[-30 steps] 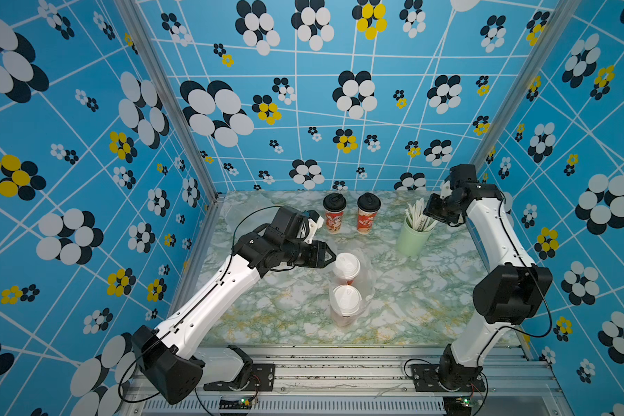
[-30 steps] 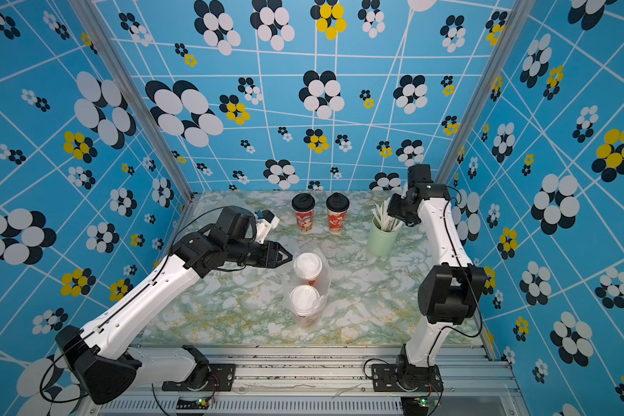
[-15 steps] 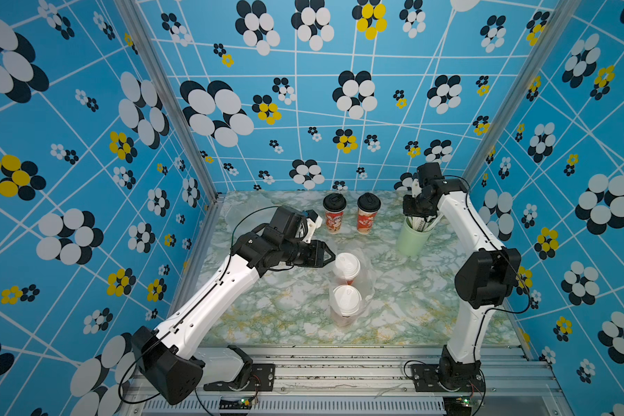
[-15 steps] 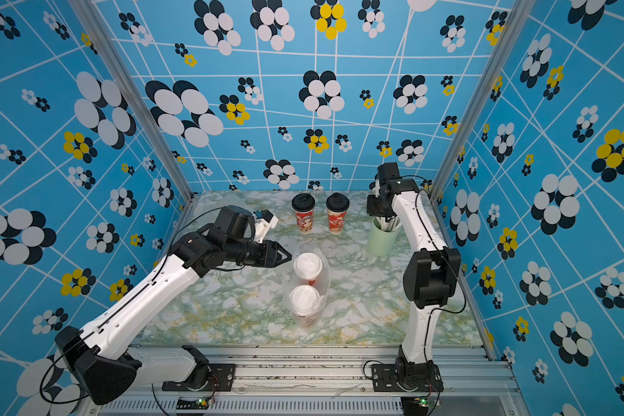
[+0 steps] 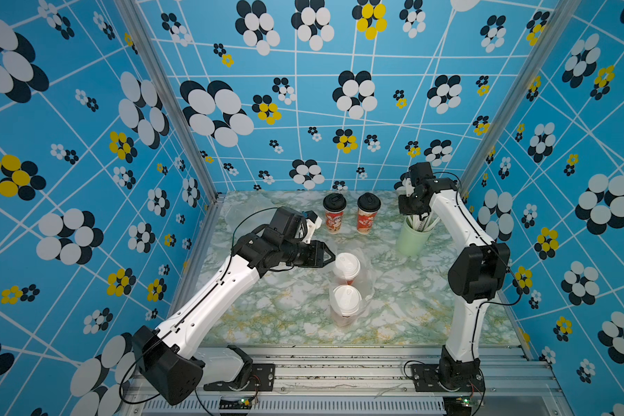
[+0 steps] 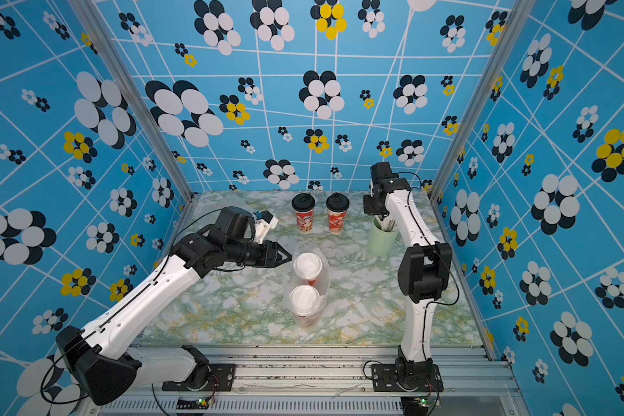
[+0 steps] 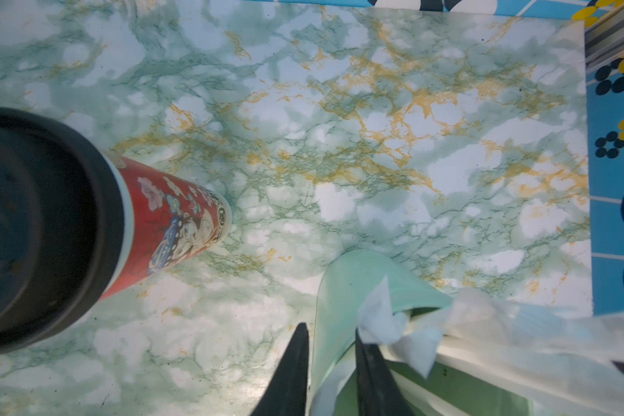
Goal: Pack milk tea into plastic carrier bags
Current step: Pick up the straw from the container.
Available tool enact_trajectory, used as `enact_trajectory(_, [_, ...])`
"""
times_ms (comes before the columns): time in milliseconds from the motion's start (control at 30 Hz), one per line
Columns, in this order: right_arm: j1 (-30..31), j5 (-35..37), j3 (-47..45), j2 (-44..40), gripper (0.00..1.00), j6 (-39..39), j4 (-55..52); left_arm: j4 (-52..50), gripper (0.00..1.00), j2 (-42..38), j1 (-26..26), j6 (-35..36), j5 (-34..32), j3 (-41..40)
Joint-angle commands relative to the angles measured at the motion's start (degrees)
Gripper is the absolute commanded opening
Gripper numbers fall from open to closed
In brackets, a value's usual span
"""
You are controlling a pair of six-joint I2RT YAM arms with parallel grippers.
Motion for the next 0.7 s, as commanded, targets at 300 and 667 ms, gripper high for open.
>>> enact_trajectory(300, [-0.1, 7.8, -5.2, -1.8, 0.21, -1.6, 3.2, 1.8, 0.48, -1.4, 0.7, -0.9, 1.6, -1.6])
enact_trajectory(667, [0.1, 7.8, -6.5, -3.8, 0.12, -0.9, 4.7, 1.9, 0.48, -1.3, 0.7, -1.2, 1.9, -1.2])
